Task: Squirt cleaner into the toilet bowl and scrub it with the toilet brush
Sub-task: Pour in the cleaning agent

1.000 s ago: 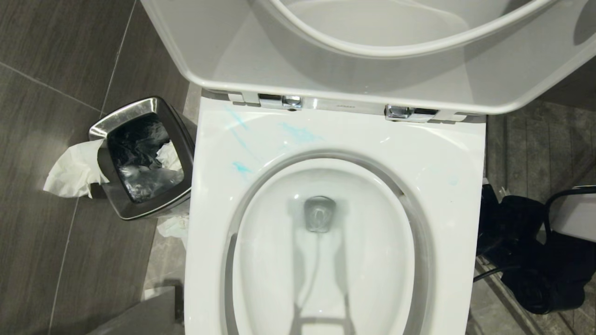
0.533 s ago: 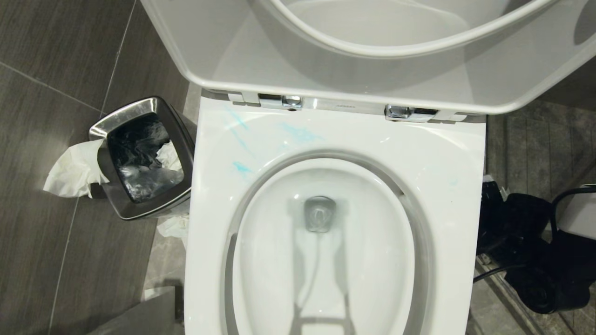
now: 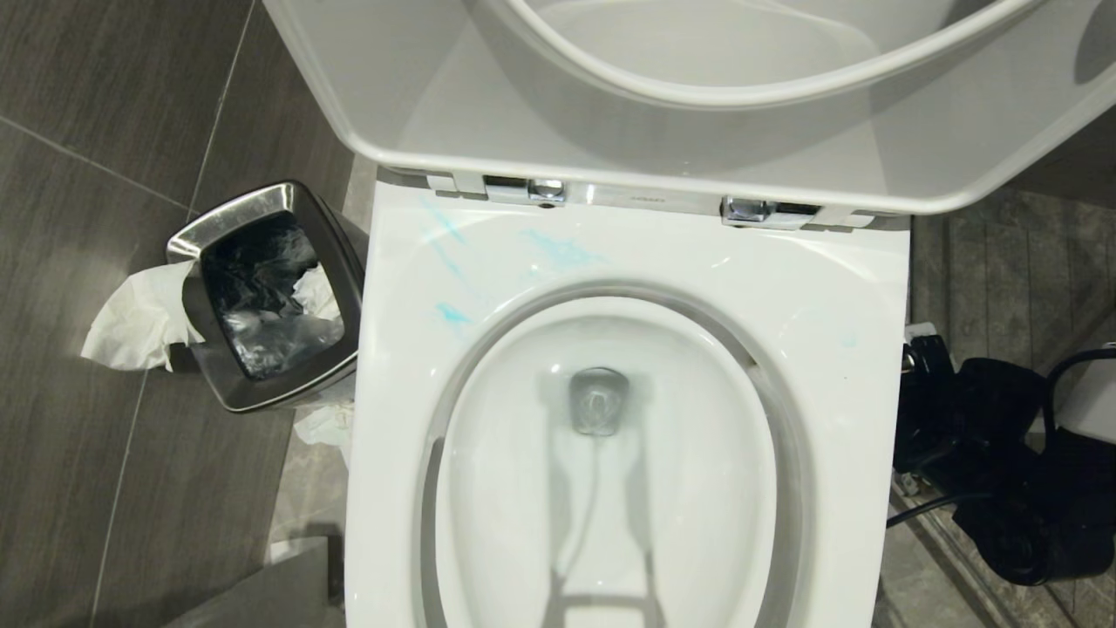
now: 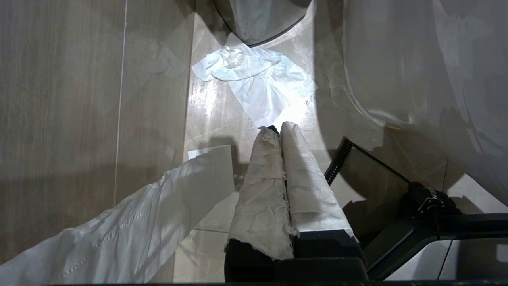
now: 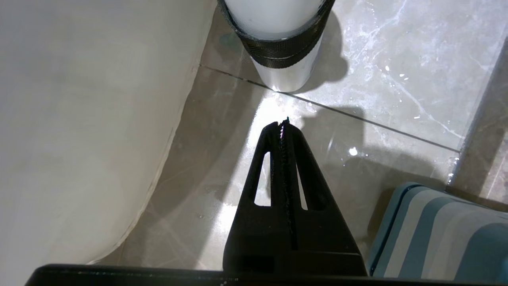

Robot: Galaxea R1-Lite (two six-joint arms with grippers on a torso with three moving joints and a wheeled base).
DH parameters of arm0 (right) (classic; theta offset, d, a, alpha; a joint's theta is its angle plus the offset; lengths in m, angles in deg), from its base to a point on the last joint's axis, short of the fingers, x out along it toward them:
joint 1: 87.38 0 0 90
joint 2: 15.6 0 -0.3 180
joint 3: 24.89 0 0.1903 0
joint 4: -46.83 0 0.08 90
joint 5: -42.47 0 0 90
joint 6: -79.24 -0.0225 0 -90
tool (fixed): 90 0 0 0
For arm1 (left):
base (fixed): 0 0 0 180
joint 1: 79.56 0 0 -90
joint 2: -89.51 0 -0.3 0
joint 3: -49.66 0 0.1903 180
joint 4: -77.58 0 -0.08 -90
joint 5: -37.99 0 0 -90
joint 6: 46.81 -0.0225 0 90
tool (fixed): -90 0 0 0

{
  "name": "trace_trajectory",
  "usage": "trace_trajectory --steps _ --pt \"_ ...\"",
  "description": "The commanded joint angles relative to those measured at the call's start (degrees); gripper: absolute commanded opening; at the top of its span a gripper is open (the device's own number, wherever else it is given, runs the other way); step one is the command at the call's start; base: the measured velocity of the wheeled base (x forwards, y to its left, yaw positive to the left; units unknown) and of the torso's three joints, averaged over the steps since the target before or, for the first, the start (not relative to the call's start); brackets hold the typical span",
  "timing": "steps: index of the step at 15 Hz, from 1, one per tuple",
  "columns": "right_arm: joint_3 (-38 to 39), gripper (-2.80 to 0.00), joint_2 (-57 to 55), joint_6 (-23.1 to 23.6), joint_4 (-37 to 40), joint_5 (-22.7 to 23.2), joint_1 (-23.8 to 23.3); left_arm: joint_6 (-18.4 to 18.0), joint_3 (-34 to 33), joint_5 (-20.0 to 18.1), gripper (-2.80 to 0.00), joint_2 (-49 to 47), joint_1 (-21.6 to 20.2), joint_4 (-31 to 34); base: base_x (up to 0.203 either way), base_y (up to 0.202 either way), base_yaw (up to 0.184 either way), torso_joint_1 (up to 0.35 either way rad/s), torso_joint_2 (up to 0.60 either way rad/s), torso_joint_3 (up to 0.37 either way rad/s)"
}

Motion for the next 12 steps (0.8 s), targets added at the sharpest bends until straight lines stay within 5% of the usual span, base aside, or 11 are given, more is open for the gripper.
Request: trace_trajectory --steps 1,12 --pt "0.1 0.0 0.2 0.2 -0.5 -0.4 -0.1 0.0 0.0 0.0 -2.8 -0.1 0.0 0.0 0.0 0.0 0.0 0.0 0.0 0.0" --pt "-6.3 0.0 -1.0 -0.2 -0.5 -0.3 -0.1 0.0 0.0 0.0 -2.8 -0.1 0.0 0.0 0.0 0.0 0.0 0.0 0.0 0.0"
